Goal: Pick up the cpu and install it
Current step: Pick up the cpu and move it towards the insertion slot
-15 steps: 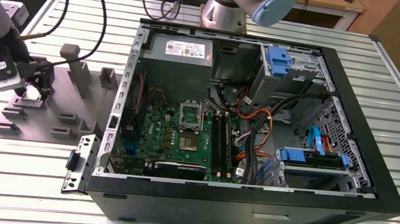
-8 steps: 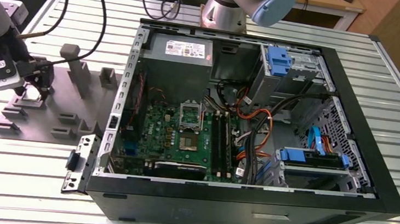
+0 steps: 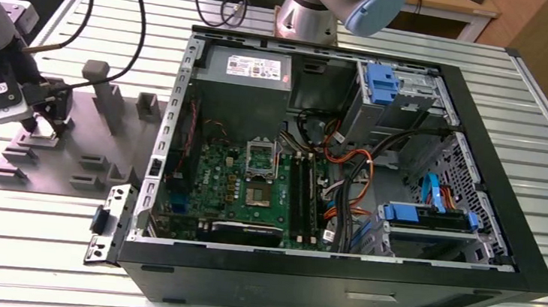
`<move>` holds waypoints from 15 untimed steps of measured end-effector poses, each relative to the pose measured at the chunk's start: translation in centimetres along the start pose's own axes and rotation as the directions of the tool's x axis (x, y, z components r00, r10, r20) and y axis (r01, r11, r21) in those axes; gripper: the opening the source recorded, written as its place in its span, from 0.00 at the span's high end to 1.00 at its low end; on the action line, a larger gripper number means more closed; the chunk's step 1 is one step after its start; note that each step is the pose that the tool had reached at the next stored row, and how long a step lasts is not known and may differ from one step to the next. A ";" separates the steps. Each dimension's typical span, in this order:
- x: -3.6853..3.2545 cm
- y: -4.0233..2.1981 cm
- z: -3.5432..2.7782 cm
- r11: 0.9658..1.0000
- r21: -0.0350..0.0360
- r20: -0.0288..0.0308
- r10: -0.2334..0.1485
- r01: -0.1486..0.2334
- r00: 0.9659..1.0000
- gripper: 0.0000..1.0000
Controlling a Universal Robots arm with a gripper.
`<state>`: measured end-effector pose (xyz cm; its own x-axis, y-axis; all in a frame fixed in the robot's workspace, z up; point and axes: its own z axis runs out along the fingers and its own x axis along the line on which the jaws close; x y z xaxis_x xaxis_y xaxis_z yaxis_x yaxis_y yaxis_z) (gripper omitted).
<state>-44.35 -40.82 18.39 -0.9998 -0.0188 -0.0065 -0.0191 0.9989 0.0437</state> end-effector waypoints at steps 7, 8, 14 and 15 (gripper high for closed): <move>0.00 0.00 0.00 1.000 0.000 0.000 0.000 0.000 1.000 0.53; 0.00 0.00 0.00 1.000 0.000 0.000 0.000 0.000 1.000 0.53; -0.01 0.02 -0.42 1.000 0.000 0.000 0.000 0.000 1.000 0.53; -0.01 0.02 -0.47 1.000 0.000 0.000 0.000 0.000 1.000 0.53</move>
<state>-44.35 -40.82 18.86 -0.9998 -0.0188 -0.0066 -0.0191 0.9989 0.0438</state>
